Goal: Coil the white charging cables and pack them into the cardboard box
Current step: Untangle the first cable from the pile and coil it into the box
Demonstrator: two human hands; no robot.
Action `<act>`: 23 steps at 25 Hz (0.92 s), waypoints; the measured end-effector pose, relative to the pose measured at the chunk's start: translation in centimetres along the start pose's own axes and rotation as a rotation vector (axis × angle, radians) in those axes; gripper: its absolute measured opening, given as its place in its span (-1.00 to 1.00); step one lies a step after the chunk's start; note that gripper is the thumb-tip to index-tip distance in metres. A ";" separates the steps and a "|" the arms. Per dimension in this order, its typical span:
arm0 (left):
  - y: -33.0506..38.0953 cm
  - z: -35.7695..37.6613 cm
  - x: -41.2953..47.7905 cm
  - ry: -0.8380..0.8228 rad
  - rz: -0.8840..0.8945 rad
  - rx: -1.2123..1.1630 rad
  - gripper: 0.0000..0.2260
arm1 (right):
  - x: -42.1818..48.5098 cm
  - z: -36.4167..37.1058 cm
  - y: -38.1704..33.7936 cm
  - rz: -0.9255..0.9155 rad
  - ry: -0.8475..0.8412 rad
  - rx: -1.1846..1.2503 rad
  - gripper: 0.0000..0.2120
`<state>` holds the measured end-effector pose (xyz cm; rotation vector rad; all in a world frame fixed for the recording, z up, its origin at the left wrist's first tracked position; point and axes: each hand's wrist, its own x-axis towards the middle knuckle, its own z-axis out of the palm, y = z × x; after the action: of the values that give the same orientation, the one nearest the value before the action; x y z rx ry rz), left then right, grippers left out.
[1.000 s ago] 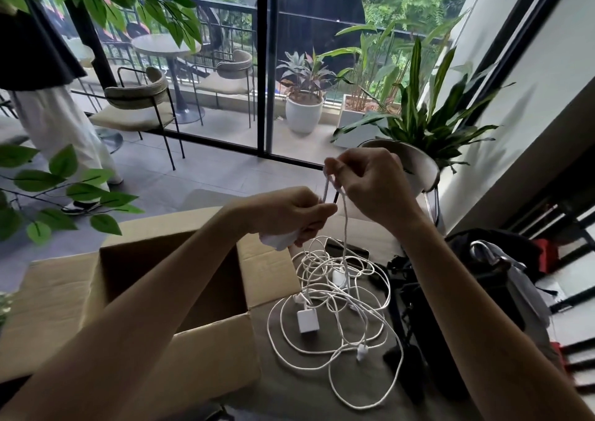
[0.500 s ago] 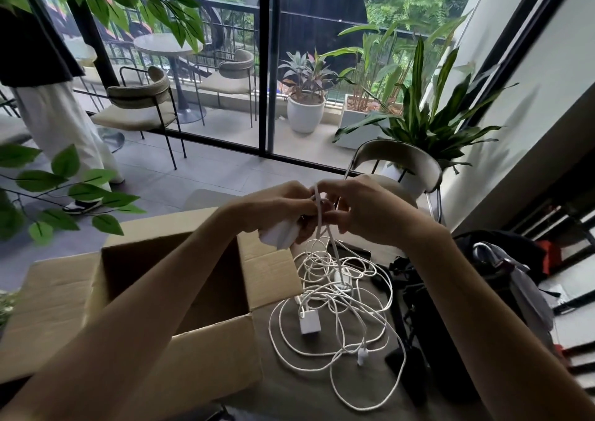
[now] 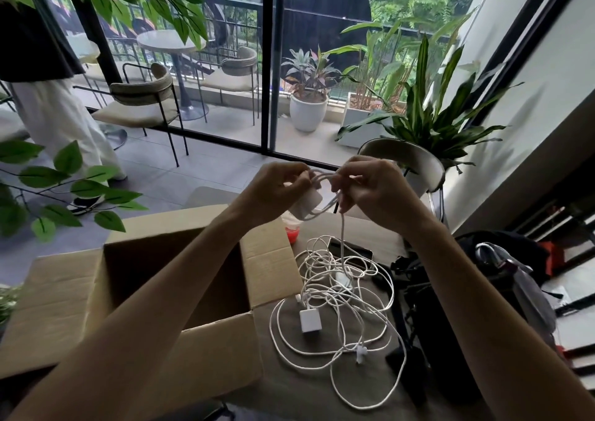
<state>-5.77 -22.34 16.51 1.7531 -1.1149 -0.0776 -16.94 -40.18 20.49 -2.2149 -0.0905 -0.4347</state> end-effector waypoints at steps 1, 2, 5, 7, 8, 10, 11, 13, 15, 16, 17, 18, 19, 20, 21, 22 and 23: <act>0.0 0.2 0.1 0.054 -0.011 -0.004 -0.84 | 0.1 0.0 0.3 0.017 0.035 0.046 -0.82; -0.1 0.5 0.1 0.095 -0.021 -0.011 -0.84 | 0.3 0.1 0.6 0.027 0.056 0.076 -0.81; -0.2 1.1 0.2 0.235 -0.033 -0.039 -0.83 | 0.5 0.3 1.3 0.059 0.096 0.246 -0.78; -0.3 1.2 0.4 0.266 -0.101 -0.139 -0.86 | 0.5 0.0 1.6 0.095 0.123 0.446 -0.75; -0.2 1.3 0.6 0.262 -0.145 -0.185 -0.87 | 0.5 -0.1 1.8 0.104 0.121 0.527 -0.75; -0.1 1.6 0.8 0.274 -0.216 -0.207 -0.88 | 0.3 0.0 2.0 0.098 0.089 0.626 -0.74; -0.1 1.7 0.8 0.281 -0.243 -0.209 -0.89 | 0.3 0.1 1.9 0.086 0.076 0.647 -0.73; -0.3 2.1 0.5 0.260 -0.317 -0.249 -0.90 | 0.2 0.0 1.8 0.086 0.100 0.731 -0.69; -0.9 2.5 -0.1 0.157 -0.447 -0.322 -0.91 | 0.2 -0.8 1.4 0.121 0.142 0.923 -0.63; -1.3 2.6 -0.5 0.085 -0.502 -0.333 -0.91 | 0.3 -1.3 1.1 0.133 0.146 1.009 -0.61; -1.5 2.8 -0.8 0.015 -0.527 -0.340 -0.91 | 0.5 -1.8 0.8 0.138 0.140 1.057 -0.62; -1.6 3.1 -1.0 -0.043 -0.521 -0.372 -0.90 | 0.7 -2.3 0.4 0.146 0.134 1.073 -0.64; -1.6 3.3 -1.2 -0.100 -0.484 -0.423 -0.87 | 1.0 -2.6 0.1 0.167 0.142 1.072 -0.64; -1.5 3.3 -1.3 -0.167 -0.413 -0.465 -0.82 | 1.2 -2.8 -0.1 0.206 0.168 1.060 -0.63; -1.6 3.3 -1.4 -0.234 -0.319 -0.485 -0.74 | 1.4 -2.9 -0.3 0.251 0.207 1.029 -0.63; -1.5 3.1 -1.6 -0.280 -0.234 -0.477 -0.65 | 1.5 -2.9 -0.4 0.281 0.250 0.969 -0.65; -1.4 2.6 -1.6 -0.294 -0.177 -0.458 -0.59 | 1.5 -2.9 -0.4 0.292 0.281 0.883 -0.68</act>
<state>-7.12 -22.95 13.51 1.4455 -1.0427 -0.6659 -16.44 -42.27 22.90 -1.2611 0.1647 -0.4278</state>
